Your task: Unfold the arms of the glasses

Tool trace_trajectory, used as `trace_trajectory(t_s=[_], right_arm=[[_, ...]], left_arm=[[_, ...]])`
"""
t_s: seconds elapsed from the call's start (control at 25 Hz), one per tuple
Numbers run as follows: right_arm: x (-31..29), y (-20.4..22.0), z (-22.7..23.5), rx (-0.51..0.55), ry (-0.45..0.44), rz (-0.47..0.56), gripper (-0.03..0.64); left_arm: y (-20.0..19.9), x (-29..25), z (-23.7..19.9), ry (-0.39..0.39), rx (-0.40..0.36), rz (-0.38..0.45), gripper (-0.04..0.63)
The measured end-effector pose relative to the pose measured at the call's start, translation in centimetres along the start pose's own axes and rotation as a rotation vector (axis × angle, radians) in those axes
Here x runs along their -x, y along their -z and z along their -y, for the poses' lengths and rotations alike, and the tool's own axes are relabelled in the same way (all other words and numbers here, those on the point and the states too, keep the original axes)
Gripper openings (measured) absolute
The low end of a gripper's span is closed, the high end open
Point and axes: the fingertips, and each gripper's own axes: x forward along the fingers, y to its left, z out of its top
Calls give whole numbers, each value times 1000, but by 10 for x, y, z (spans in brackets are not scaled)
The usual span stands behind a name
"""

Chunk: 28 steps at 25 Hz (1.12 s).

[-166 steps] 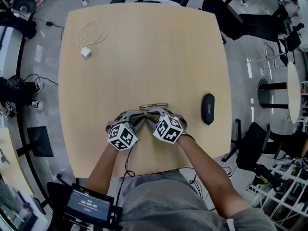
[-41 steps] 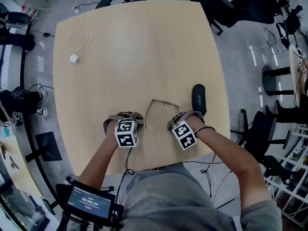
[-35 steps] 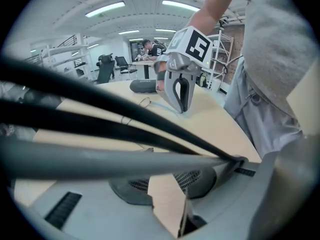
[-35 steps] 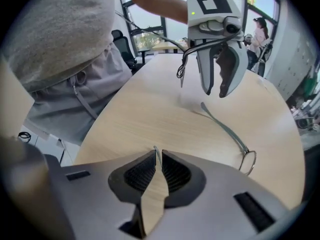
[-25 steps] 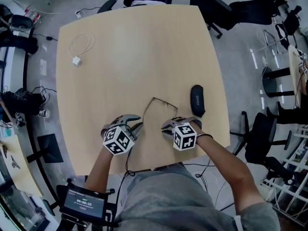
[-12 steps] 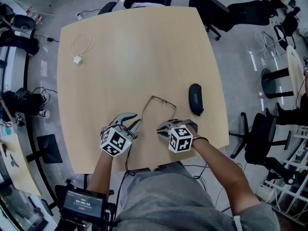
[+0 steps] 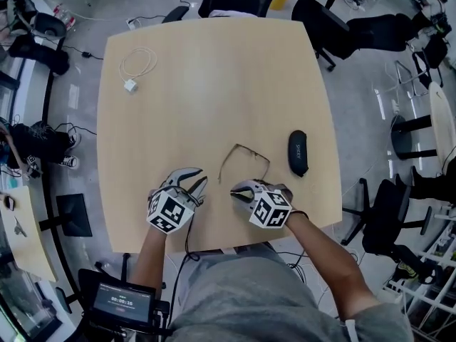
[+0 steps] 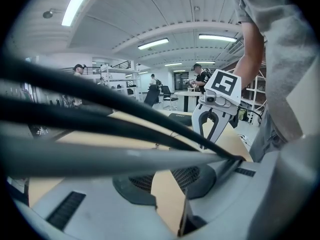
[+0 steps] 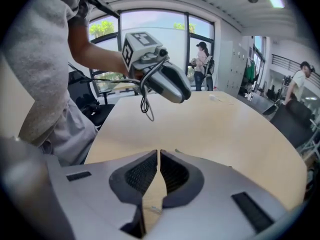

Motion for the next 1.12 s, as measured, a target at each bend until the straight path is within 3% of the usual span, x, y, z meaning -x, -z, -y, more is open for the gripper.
trace_trajectory(t_s=[0.36,0.64,0.96,1.12], right_arm=[[52,-52,72,-271,185,247,25],[112,-60,122,-454,305,437,12],[184,-84,129,-427,374,568,10],[214,-94,121,-387,402,603,9]], left_arm=[[-25,24,-27,-86,59,92,75],[-64,24,-35,-131,101,201,74],[-144,49,-43,-216,160,430,74],[-173,67,-40,-245,164,478,74]])
